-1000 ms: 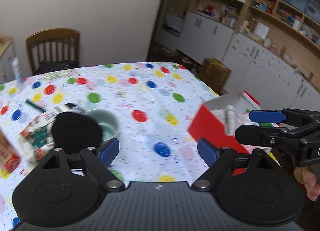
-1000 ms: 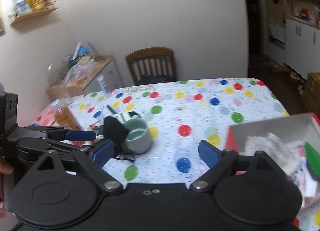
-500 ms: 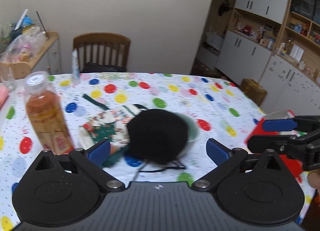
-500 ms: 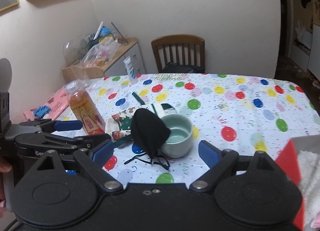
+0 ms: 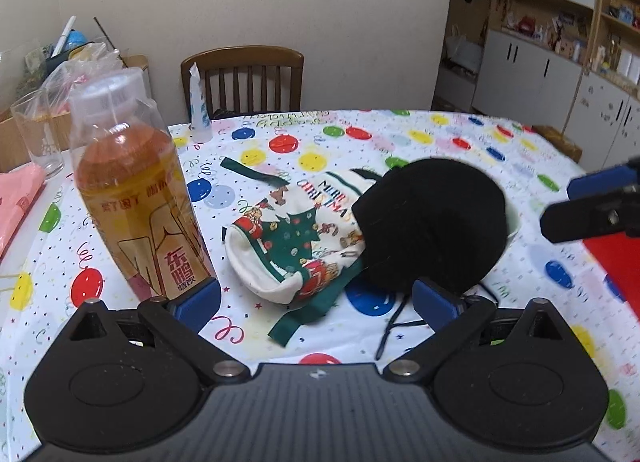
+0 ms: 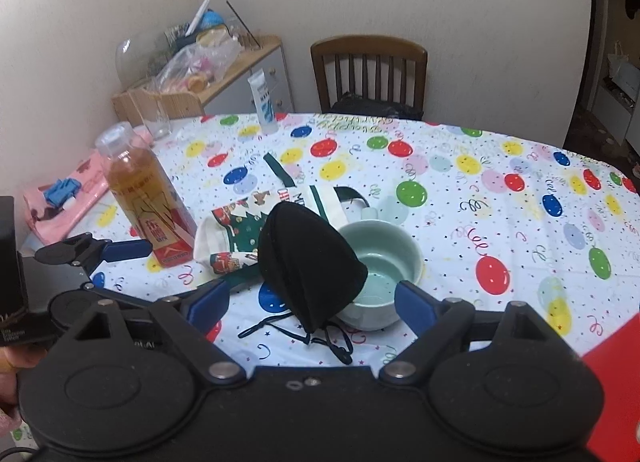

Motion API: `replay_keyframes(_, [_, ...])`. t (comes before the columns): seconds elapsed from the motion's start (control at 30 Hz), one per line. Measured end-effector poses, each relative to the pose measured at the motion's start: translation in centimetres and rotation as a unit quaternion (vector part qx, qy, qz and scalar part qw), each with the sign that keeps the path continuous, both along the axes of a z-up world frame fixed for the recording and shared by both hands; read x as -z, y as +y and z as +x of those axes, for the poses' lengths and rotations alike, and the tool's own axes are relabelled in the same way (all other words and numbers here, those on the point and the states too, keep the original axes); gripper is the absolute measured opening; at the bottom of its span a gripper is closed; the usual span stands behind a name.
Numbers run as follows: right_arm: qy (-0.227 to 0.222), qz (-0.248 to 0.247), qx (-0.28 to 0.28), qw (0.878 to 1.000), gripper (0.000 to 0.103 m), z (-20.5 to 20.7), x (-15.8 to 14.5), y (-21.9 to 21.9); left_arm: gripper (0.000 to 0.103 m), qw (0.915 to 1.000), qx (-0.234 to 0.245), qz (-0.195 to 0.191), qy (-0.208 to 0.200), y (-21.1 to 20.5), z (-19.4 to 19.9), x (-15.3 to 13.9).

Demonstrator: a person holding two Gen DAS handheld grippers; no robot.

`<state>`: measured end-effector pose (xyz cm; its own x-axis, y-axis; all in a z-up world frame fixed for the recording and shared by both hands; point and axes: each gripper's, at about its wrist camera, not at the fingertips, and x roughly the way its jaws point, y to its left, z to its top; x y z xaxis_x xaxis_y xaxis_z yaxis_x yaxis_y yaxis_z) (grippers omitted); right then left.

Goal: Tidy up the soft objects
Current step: 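Move both tools back over the table toward the tote bag and black mask, then grasp the Merry Christmas tote bag with the left tool while the right tool grasps the black mask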

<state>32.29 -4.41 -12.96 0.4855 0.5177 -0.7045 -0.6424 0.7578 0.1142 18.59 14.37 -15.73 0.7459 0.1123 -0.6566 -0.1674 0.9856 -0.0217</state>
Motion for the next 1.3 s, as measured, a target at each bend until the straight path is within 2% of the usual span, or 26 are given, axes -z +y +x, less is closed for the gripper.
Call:
replay_keyframes(0.17, [0.012, -0.015, 0.006, 1.0, 0.082, 1.6, 0.9, 1.4, 0.102, 0.9991, 0.024, 0.036, 0.003, -0.9, 0.9, 1.2])
replay_keyframes(0.43, [0.019, -0.027, 0.007, 0.999, 0.078, 3.3, 2.0, 3.2, 0.1, 0.9979, 0.046, 0.046, 0.007, -0.8, 2.8, 2.3])
replay_keyframes(0.5, [0.019, -0.033, 0.003, 0.999, 0.075, 3.6, 2.3, 3.7, 0.09, 0.9976, 0.05, 0.047, 0.013, -0.7, 3.2, 2.6])
replay_keyframes(0.57, [0.016, -0.04, -0.001, 0.999, 0.073, 3.7, 2.6, 4.2, 0.075, 0.9969, 0.054, 0.052, 0.022, -0.8, 3.6, 2.9])
replay_keyframes(0.63, [0.012, -0.046, -0.004, 0.999, 0.07, 3.8, 2.9, 4.6, 0.069, 0.9967, 0.056, 0.051, 0.029, -0.7, 4.0, 3.1])
replay_keyframes(0.7, [0.005, -0.05, -0.005, 0.999, 0.055, 3.7, 3.0, 4.8, 0.065, 0.997, 0.055, 0.045, 0.032, -0.5, 4.2, 3.2])
replay_keyframes(0.8, [0.0, -0.044, -0.012, 0.999, 0.043, 3.3, 2.9, 4.6, 0.061, 0.9979, 0.051, 0.022, 0.031, 0.2, 4.1, 3.3])
replay_keyframes(0.9, [-0.008, -0.045, -0.029, 0.999, 0.028, 2.6, 2.8, 4.6, 0.056, 0.9978, 0.057, 0.017, 0.03, 0.4, 4.0, 3.3])
replay_keyframes(0.97, [-0.014, -0.045, -0.036, 0.998, 0.023, 2.2, 2.8, 4.6, 0.042, 0.9975, 0.06, 0.018, 0.031, 0.4, 4.0, 3.4])
replay_keyframes(1.0, [-0.015, -0.043, -0.038, 0.998, 0.02, 2.1, 2.7, 4.6, 0.039, 0.9976, 0.06, 0.017, 0.032, 0.5, 4.0, 3.4])
replay_keyframes(1.1, [-0.011, -0.033, -0.038, 0.999, 0.015, 1.9, 2.7, 4.4, 0.032, 0.9979, 0.055, 0.008, 0.033, 0.8, 3.9, 3.4])
replay_keyframes(1.23, [-0.012, -0.024, -0.034, 0.999, 0.011, 1.3, 2.7, 4.2, 0.014, 0.9978, 0.06, -0.008, 0.028, 0.9, 3.5, 2.9])
replay_keyframes(1.3, [-0.013, -0.018, -0.028, 0.999, 0.008, 0.8, 2.5, 4.0, 0.011, 0.9978, 0.061, -0.008, 0.026, 0.8, 3.2, 2.7])
